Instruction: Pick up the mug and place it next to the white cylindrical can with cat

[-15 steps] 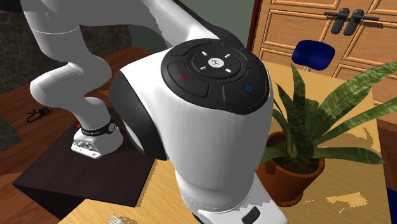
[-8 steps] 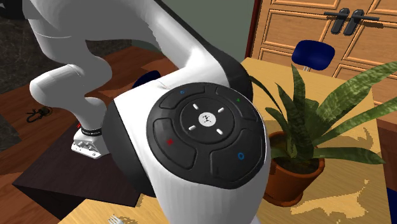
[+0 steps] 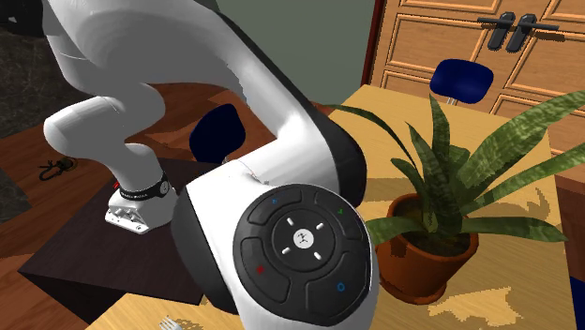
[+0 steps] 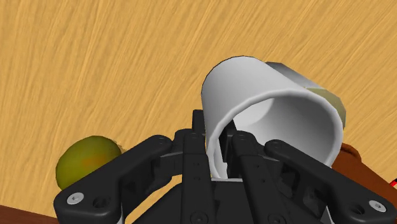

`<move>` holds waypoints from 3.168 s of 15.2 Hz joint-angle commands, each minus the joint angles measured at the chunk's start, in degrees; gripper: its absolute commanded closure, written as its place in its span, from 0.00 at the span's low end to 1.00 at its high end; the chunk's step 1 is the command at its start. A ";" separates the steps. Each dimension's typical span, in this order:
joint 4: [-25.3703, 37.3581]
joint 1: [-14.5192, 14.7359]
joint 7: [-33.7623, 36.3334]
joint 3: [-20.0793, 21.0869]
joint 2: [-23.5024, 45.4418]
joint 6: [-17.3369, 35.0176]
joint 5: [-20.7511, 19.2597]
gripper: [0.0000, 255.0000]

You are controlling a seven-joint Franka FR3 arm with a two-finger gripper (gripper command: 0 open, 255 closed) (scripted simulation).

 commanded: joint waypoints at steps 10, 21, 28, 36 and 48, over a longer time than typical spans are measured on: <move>-2.56 -0.45 -1.56 0.79 4.36 6.78 1.80 1.00; -3.56 -1.08 -3.23 1.82 9.48 12.71 3.81 1.00; -3.29 -0.42 -6.71 2.08 8.50 11.94 1.25 0.00; -12.57 5.35 -36.14 6.80 -3.88 12.00 -17.66 0.00; -16.06 5.36 -40.52 7.37 -2.39 17.68 -20.18 0.00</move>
